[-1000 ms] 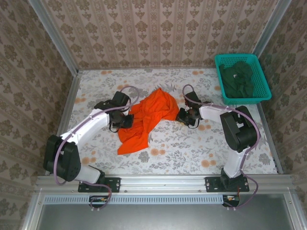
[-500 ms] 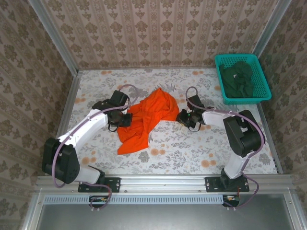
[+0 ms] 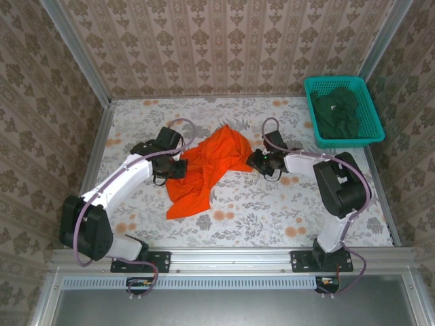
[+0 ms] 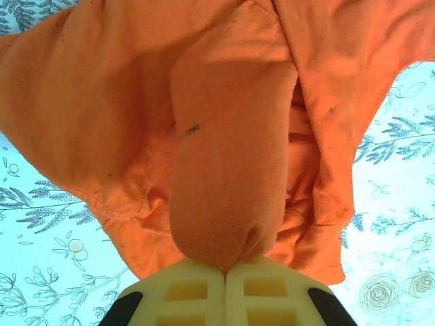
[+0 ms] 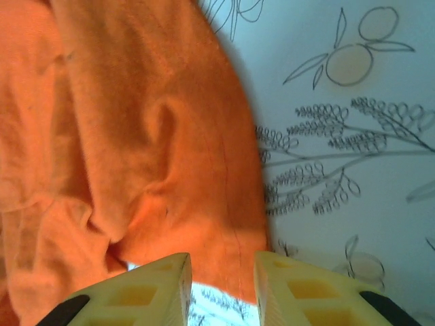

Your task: Fold and stack the t-shirts

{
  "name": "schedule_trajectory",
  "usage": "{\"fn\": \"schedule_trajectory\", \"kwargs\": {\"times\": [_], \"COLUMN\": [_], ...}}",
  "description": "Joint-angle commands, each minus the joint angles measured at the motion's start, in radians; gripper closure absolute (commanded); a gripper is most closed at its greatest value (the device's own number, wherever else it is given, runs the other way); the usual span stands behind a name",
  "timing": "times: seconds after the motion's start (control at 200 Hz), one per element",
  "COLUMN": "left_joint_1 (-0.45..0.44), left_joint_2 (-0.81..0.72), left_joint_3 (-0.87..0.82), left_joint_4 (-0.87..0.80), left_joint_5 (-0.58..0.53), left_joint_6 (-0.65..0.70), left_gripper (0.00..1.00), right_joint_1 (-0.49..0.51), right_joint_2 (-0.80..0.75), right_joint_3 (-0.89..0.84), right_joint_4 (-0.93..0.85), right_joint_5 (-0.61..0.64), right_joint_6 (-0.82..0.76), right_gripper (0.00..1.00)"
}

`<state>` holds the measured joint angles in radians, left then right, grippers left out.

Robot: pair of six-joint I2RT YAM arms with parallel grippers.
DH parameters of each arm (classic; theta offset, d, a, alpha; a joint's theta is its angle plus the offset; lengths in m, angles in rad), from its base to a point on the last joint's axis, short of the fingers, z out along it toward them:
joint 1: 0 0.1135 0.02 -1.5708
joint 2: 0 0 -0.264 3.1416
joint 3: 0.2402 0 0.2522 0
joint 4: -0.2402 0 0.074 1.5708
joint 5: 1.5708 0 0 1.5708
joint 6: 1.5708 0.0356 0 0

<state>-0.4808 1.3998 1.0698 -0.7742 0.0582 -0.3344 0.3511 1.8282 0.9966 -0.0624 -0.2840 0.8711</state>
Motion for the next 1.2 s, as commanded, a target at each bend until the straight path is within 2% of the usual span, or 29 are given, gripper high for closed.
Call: {"fn": "schedule_trajectory", "kwargs": {"times": [0.0, 0.23, 0.545, 0.835, 1.195], "left_joint_1": [0.009, 0.011, 0.012, 0.011, 0.011], "left_joint_2": [0.008, 0.008, 0.022, 0.019, 0.008], "left_joint_3": [0.034, 0.042, 0.051, 0.045, 0.043], "left_joint_4": [-0.016, -0.005, -0.002, -0.007, -0.005], "left_joint_5": [-0.014, -0.035, -0.031, -0.023, -0.027], "left_joint_6": [0.025, 0.029, 0.033, 0.031, 0.030], "left_gripper": [1.00, 1.00, 1.00, 1.00, 1.00], "right_joint_1": [0.002, 0.022, 0.021, 0.024, 0.077], "right_joint_2": [0.055, 0.043, -0.047, 0.016, 0.105], "right_joint_3": [0.056, 0.059, 0.016, 0.059, 0.151], "right_joint_4": [-0.115, -0.215, -0.199, -0.214, -0.298], "right_joint_5": [0.017, 0.065, 0.082, 0.056, 0.059], "right_joint_6": [0.005, -0.020, -0.032, -0.030, -0.064], "right_gripper": [0.69, 0.70, 0.65, 0.66, 0.74]}}
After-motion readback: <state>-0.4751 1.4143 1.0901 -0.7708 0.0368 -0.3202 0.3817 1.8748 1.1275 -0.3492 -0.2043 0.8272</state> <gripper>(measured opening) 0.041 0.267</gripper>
